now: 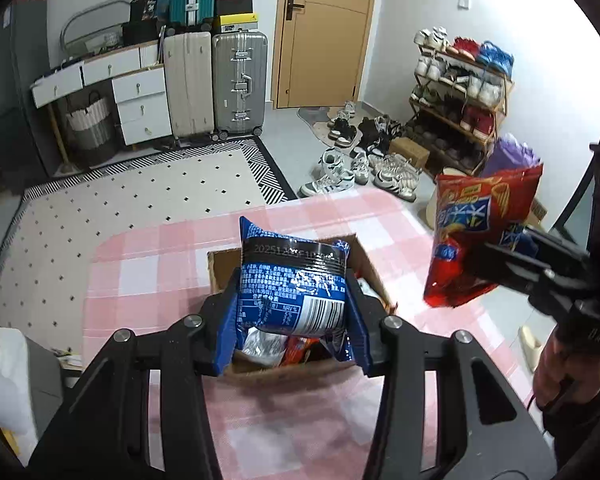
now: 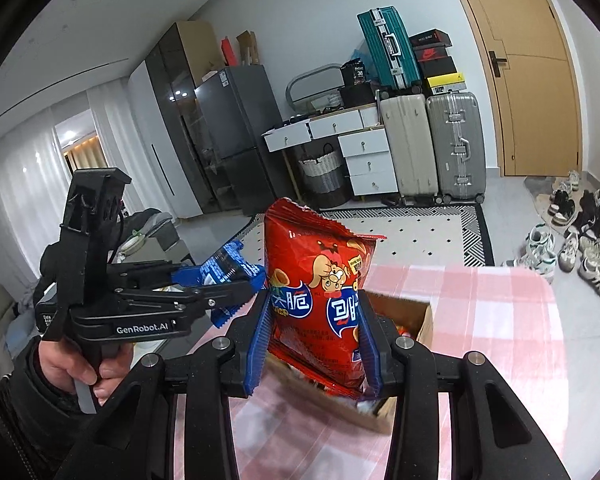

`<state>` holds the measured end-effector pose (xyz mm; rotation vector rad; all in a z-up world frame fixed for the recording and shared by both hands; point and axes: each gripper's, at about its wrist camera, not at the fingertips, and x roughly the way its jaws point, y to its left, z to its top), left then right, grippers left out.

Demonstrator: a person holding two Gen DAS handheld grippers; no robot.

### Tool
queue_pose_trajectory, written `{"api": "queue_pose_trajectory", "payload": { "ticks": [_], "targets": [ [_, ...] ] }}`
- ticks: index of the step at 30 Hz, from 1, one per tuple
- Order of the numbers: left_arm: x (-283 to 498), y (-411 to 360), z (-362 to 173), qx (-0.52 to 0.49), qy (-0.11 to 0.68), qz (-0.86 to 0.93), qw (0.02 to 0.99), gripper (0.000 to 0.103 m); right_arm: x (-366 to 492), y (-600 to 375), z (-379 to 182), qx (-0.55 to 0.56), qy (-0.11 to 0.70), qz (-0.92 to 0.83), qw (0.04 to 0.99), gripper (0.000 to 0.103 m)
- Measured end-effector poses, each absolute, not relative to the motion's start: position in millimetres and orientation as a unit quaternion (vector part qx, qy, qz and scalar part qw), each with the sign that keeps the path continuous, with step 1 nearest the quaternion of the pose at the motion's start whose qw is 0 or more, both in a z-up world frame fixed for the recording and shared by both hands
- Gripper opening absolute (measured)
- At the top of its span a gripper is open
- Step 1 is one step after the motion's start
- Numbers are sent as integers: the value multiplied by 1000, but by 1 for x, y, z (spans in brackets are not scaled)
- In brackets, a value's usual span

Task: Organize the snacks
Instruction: 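Carry the chip bag and blue Oreo pack over the box, then open both grippers to drop the packs into the box and withdraw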

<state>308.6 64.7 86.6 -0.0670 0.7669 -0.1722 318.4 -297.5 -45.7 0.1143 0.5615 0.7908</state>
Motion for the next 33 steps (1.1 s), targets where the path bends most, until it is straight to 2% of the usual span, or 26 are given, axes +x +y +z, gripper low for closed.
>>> {"api": "queue_pose_trajectory", "payload": {
  "ticks": [7, 20, 22, 23, 25, 27, 33],
  "targets": [
    [355, 70, 70, -49, 389, -89, 916, 43, 353, -278, -49, 51, 284, 374, 881, 40],
    [410, 83, -17, -87, 439, -90, 890, 43, 398, -245, -107, 21, 324, 349, 879, 40],
    [414, 82, -26, -89, 444, -92, 887, 47, 405, -242, -116, 21, 332, 347, 877, 40],
    [416, 81, -30, -90, 447, -90, 886, 50, 409, -241, -120, 21, 336, 346, 876, 42],
    [420, 83, -37, -89, 451, -80, 884, 58, 412, -239, -126, 13, 341, 347, 874, 51],
    [419, 84, -39, -91, 450, -85, 884, 66, 412, -239, -129, 9, 336, 338, 879, 68],
    [405, 83, -34, -69, 432, -65, 897, 66, 407, -252, -121, 19, 316, 340, 886, 68]
  ]
}}
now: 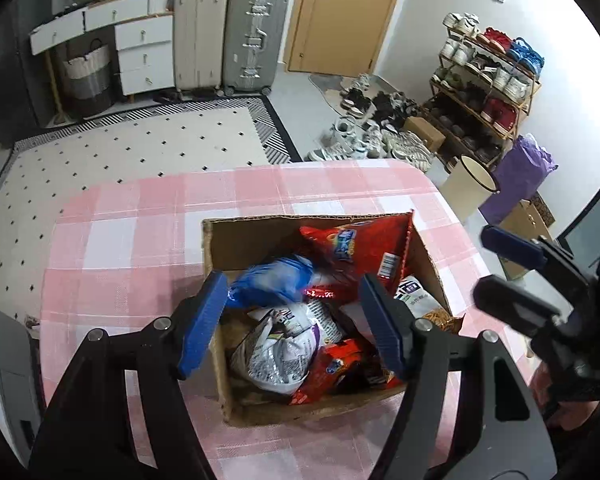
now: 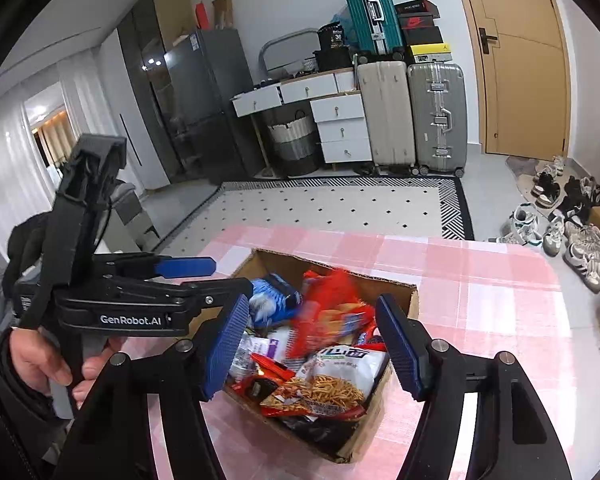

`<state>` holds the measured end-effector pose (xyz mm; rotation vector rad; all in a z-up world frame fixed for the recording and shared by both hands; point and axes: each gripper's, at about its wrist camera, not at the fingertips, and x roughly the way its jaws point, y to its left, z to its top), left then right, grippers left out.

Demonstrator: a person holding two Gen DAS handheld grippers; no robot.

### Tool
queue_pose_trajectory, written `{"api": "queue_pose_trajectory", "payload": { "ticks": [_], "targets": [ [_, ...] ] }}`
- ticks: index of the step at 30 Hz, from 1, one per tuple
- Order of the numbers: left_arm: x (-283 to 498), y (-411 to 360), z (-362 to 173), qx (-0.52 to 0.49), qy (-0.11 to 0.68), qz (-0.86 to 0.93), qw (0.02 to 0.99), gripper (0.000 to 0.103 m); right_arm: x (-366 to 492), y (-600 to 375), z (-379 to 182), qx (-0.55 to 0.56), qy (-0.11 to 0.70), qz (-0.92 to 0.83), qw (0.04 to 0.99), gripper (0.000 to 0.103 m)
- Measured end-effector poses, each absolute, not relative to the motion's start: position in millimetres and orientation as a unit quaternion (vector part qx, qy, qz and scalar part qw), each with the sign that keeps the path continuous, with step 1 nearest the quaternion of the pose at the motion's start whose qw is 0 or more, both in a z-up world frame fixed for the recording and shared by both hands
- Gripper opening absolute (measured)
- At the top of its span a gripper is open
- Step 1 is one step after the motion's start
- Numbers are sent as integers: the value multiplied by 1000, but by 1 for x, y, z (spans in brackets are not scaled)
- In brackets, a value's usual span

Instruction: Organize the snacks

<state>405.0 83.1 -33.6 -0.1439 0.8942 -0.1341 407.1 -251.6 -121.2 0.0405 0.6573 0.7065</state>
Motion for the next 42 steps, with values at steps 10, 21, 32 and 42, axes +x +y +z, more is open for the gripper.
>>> {"api": "queue_pose_trajectory", "payload": {
  "ticks": [10, 21, 32, 42],
  "targets": [
    [362, 77, -9, -46, 395, -31, 917, 80, 372, -276, -96, 23, 284, 339, 897, 79],
    [290, 69, 25, -65, 353, -36, 933, 95, 318, -310, -86, 35, 256, 338, 905, 91],
    [195, 48, 39, -49, 303, -14, 952, 102, 250, -349, -95, 40, 235, 309, 920, 98],
    [125, 50, 15, -69, 278, 10, 958, 102, 194, -380, -123, 39, 229, 294, 927, 101]
  ]
}}
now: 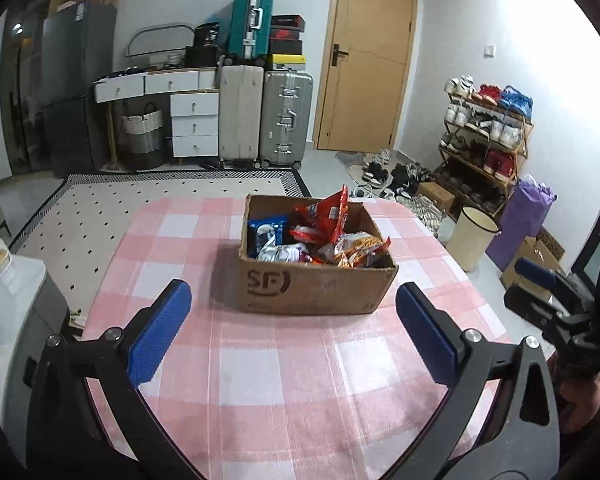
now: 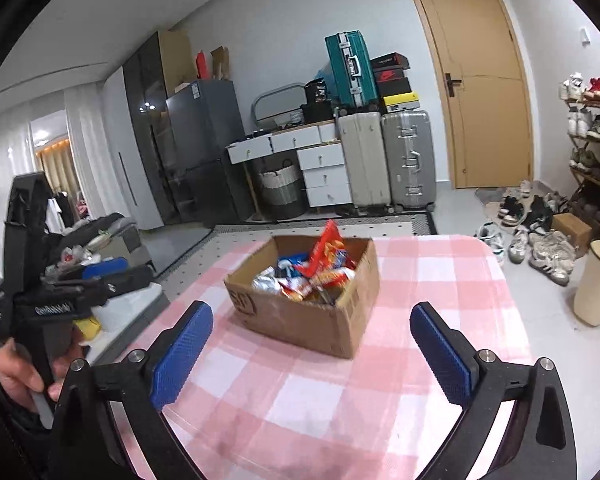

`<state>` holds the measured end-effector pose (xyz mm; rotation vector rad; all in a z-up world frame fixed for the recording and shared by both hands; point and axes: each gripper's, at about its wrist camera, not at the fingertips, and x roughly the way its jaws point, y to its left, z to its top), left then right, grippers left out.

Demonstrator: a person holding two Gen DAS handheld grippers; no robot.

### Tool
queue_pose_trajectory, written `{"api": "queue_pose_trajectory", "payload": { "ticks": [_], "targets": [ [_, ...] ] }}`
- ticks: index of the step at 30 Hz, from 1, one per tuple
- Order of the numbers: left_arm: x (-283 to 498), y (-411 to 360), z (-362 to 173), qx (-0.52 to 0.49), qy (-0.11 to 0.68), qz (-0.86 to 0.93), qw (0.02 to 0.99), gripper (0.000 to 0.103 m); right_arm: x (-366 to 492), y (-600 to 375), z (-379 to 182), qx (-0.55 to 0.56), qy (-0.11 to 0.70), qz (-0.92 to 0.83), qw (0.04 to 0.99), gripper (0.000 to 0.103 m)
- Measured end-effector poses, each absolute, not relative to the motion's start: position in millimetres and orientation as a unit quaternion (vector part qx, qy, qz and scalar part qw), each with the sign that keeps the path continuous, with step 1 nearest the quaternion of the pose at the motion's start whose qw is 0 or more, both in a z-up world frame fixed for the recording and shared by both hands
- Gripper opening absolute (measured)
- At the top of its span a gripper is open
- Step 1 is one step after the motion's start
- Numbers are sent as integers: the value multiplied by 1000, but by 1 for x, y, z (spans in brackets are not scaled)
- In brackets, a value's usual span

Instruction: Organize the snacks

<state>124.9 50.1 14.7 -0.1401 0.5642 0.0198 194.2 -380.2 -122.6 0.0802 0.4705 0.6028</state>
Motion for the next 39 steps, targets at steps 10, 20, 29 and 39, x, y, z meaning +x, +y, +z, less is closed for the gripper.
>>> {"api": "queue_pose_trajectory", "payload": {
  "ticks": [10, 20, 29, 39],
  "targets": [
    [98, 70, -42, -70, 241, 64, 966, 102, 164, -392, -171, 39, 186, 282, 940, 101],
    [130, 61, -99, -39, 250, 88, 963, 102, 178, -394, -195, 39, 171, 270, 947, 101],
    [148, 61, -125, -31, 251, 111, 961, 102, 190, -395, -210, 48, 174, 277, 944, 101],
    [138, 46, -124, 5, 198, 115, 973, 102, 190, -402, -211, 67, 170, 268, 946, 102]
  ]
}}
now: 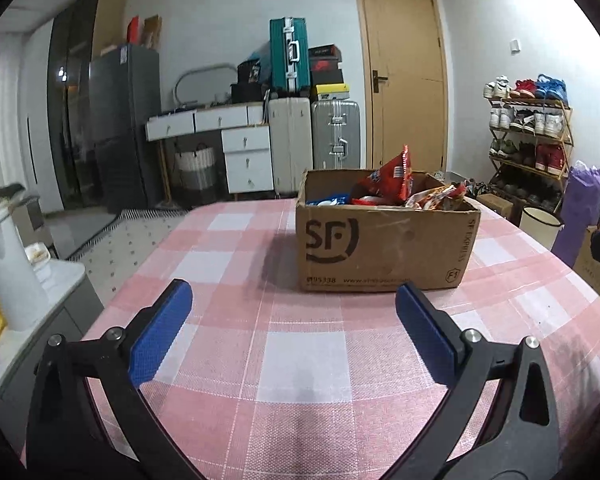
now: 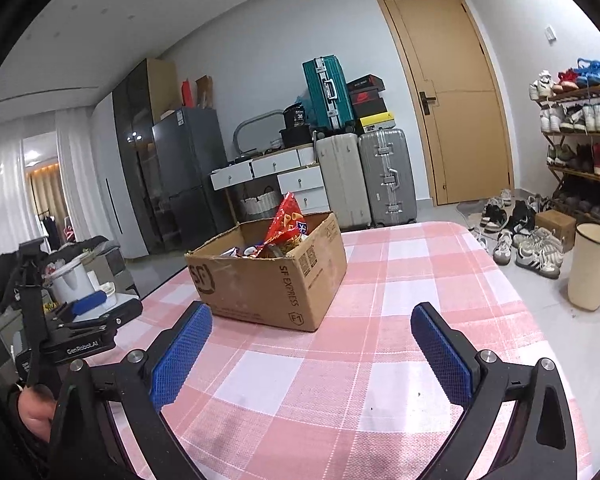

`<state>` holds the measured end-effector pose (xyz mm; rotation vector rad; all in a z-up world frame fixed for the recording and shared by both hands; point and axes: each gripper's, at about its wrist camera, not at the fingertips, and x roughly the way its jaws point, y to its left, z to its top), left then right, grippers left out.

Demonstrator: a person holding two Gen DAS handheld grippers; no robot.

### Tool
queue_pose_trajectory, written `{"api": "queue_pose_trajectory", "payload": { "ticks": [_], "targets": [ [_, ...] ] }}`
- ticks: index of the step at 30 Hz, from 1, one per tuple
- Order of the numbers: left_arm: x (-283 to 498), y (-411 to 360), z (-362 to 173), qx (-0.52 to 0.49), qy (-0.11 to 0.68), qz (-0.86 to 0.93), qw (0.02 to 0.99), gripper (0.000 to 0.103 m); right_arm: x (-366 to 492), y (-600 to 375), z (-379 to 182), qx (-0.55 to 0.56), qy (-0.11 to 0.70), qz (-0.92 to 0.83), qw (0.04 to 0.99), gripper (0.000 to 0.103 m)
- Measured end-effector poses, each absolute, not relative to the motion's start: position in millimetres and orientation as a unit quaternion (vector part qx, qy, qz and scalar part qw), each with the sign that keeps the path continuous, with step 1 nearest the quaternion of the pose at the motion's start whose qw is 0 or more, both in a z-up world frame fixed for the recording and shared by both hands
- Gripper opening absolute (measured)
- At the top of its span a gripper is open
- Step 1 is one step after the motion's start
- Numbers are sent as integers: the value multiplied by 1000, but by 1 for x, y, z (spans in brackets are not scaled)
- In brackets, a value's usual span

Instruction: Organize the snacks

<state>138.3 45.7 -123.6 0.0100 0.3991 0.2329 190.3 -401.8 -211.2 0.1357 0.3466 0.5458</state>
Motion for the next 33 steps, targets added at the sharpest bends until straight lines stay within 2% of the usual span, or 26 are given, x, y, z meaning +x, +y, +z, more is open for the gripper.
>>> {"api": "queue_pose_trajectory", "payload": {
  "ticks": [8, 33],
  "targets": [
    [132, 43, -122, 8, 188, 116, 975, 102, 184, -391, -211, 35, 159, 271, 949, 102],
    [128, 41, -121, 9, 188, 118, 975, 102, 183, -391, -213, 37, 161, 270, 948, 102]
  ]
}}
